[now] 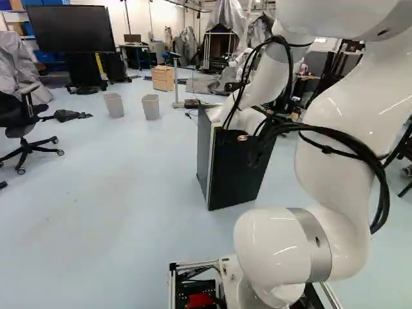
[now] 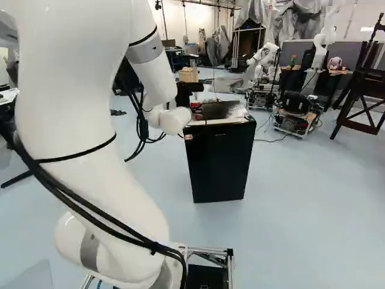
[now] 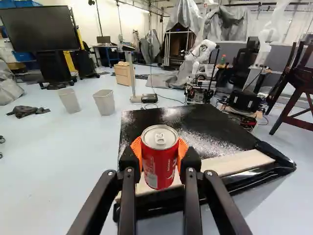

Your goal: Grab a drink from the fridge

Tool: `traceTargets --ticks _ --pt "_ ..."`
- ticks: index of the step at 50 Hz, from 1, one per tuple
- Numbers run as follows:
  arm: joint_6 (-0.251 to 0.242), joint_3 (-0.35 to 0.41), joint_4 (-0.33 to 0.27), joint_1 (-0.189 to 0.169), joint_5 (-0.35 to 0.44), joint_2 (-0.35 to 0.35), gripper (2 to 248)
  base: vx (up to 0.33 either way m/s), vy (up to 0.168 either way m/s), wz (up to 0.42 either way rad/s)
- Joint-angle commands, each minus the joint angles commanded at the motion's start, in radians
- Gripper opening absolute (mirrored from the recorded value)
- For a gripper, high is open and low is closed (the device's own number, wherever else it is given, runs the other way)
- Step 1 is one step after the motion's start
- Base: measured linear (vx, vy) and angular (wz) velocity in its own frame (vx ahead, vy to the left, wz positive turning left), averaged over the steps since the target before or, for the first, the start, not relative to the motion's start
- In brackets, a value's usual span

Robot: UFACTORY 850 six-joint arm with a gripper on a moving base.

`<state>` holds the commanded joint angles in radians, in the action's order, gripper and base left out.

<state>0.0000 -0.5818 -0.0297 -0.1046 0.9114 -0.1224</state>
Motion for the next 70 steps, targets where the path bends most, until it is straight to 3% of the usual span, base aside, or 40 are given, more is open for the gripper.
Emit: traceTargets --ticks 37,70 --pt "0.0 0.304 0.018 0.064 -0.024 0.247 92 0.0 0.0 0.0" --pt "0.0 0.459 0.028 0.097 -0.036 0.373 92 0.0 0.0 0.0"
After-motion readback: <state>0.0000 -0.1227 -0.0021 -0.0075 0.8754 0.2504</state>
